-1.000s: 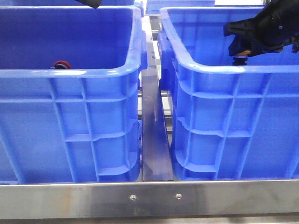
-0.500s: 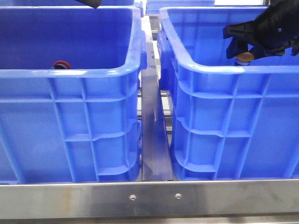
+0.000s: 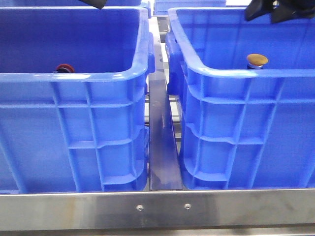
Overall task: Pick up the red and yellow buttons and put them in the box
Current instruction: 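Lower the yellow button into the bin and open the right gripper, then reach the left gripper into the button bin and grasp a red button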
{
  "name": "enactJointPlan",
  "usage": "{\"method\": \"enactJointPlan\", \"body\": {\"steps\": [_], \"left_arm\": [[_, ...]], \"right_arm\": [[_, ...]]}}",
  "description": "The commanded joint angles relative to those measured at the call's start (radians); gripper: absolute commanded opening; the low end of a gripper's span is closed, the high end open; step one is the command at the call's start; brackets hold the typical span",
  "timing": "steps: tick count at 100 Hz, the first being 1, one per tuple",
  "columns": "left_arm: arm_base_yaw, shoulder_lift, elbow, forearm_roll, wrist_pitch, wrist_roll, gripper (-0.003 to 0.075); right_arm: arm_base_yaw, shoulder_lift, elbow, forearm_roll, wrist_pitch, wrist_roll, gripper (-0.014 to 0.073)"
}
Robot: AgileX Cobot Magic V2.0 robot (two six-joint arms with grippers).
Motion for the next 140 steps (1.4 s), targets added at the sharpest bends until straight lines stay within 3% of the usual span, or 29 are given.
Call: {"method": "enactJointPlan", "body": {"steps": [1, 14, 28, 42, 59, 66, 108, 140], "left_arm": [[-0.003, -0.039, -0.031, -0.036, -0.058, -0.001, 0.0638], [0.047, -0.053, -0.031, 0.004, -0.099, -0.062, 0.0638], [0.118, -0.050, -0.031, 0.143, -0.176, -0.152, 0.0638], [0.170, -0.027, -0.031, 0.360, -0.230, -0.365, 0.0638], [0.185, 0.031, -0.034, 0.736, -0.252, -0.703, 0.0638], [0.185, 0.071, -0.044, 0.811, -0.242, -0.789, 0.0638], [0.185, 0.357, -0.294, 0.842, -0.084, -0.816, 0.0638], [0.185, 0.463, -0.326, 0.842, -0.087, -0.816, 0.0638]], "right_arm": [[-0.005, -0.123, 0.033, 0.002, 0.012, -0.010, 0.0456], [-0.005, -0.246, 0.128, 0.002, 0.026, -0.010, 0.0456], [-0.005, -0.333, 0.193, 0.002, 0.026, -0.010, 0.0456], [-0.005, -0.351, 0.212, 0.002, 0.027, -0.010, 0.0456], [-0.005, -0.348, 0.213, 0.003, 0.035, -0.010, 0.0456], [-0.005, -0.348, 0.213, 0.003, 0.035, -0.010, 0.0456], [-0.005, -0.348, 0.213, 0.003, 0.035, -0.010, 0.0456], [-0.005, -0.348, 0.213, 0.003, 0.026, -0.010, 0.0456]]}}
